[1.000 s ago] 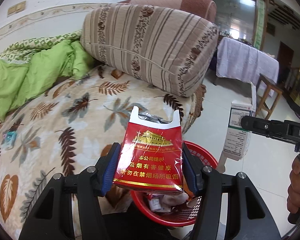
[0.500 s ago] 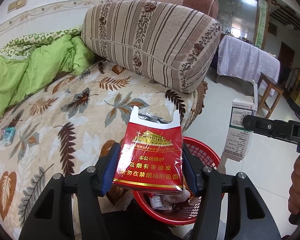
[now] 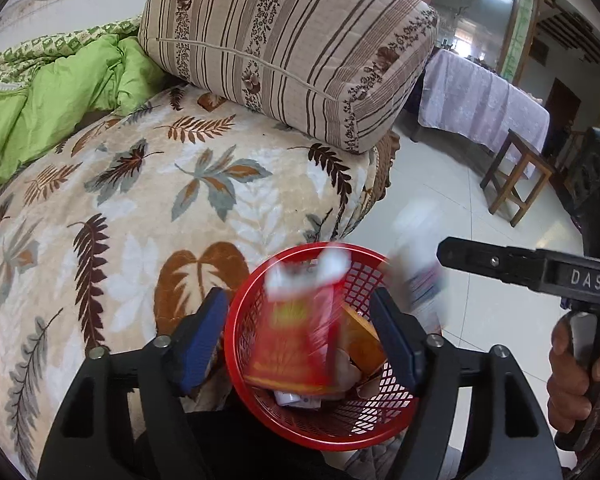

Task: Collect trash
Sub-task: 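Open both tools over the red wastebasket to drop the boxes, then move the left tool to the teal tissue packet and grasp it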

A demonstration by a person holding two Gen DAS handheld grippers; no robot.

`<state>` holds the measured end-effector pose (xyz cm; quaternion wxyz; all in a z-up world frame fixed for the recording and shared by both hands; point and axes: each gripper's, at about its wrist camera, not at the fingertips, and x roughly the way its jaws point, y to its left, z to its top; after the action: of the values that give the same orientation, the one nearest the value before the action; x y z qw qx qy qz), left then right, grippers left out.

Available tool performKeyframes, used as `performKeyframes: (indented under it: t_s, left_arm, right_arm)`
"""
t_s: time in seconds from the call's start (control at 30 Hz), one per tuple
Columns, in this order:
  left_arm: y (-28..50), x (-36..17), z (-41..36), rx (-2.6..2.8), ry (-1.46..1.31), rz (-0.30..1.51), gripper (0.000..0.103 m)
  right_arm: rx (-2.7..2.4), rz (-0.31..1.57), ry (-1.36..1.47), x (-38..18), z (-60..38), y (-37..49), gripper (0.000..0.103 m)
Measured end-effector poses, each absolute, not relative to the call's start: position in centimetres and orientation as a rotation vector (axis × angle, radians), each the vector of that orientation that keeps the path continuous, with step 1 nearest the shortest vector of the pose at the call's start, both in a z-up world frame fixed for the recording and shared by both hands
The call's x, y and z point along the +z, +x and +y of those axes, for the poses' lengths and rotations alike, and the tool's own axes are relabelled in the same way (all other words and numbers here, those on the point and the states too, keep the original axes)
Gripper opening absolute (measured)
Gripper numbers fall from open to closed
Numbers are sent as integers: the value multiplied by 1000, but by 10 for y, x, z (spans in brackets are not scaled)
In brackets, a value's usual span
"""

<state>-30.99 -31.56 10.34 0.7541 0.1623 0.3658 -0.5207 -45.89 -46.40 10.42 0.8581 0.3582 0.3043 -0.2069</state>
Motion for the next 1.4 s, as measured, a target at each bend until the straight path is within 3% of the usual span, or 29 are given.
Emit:
performKeyframes:
  t_s: [0.3, 0.6, 1.1, 1.4]
  left_arm:
    - [-292, 119, -281, -1022, 318, 763, 74]
    - [-246, 141, -203, -760, 258, 720, 77]
    - [-77, 131, -72, -416, 114, 813, 82]
    - [42, 104, -82, -346, 159, 855, 84]
  right_arm:
    - [-385, 606, 742, 111, -462, -448, 58]
    - [-169, 654, 652, 117, -415, -371, 59]
    - [18, 710, 545, 143, -335, -231, 60]
    - [56, 799, 553, 119, -338, -172, 60]
